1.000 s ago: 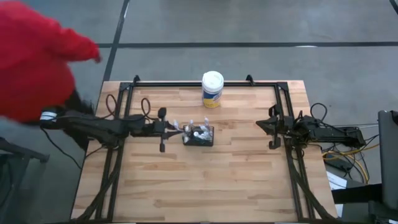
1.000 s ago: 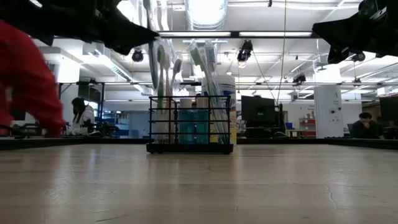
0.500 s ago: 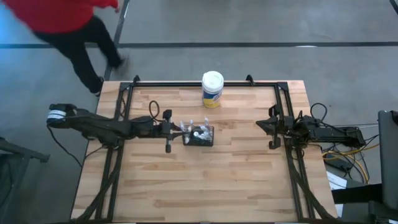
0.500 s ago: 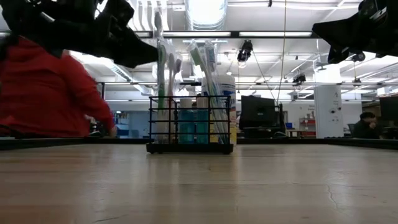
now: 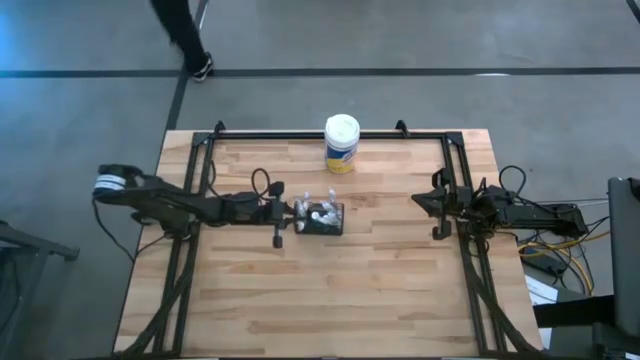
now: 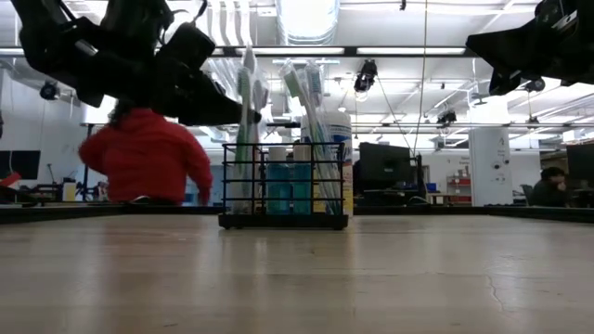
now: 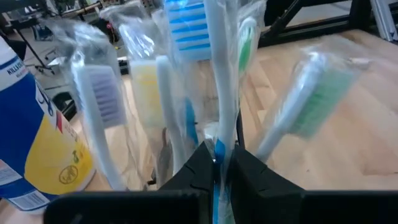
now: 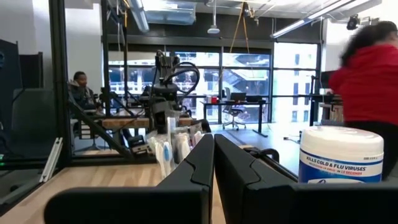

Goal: Pick & Place toothbrushing station
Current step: Put the blue toothbrush into the black wire organizer, then return to Home Position

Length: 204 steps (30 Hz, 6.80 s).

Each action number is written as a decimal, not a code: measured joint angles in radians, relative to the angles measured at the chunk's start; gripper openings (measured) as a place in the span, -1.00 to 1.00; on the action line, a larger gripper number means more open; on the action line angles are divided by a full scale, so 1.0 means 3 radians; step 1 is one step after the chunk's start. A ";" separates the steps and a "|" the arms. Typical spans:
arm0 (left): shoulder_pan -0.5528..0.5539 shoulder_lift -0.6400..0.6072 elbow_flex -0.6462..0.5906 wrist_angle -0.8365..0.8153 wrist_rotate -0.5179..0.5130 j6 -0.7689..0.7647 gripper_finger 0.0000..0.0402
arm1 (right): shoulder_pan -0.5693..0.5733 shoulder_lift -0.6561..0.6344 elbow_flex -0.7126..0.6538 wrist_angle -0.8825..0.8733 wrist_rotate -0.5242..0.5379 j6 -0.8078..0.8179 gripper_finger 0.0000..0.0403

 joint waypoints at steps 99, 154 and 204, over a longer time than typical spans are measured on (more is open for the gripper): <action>0.0075 -0.1770 0.1239 -0.2974 -0.0088 0.0362 0.16 | 0.0000 0.0014 -0.0003 -0.0096 -0.0005 0.0015 -0.96; 0.0083 -0.4497 -0.1303 -0.2510 0.0309 -0.0400 -0.98 | 0.0001 0.0013 -0.0001 -0.0511 0.0186 0.0253 -0.96; 0.0084 -0.4499 -0.1310 -0.2446 0.0298 -0.0621 -0.97 | 0.0000 0.0094 -0.0001 -0.0839 0.0493 0.0523 -0.96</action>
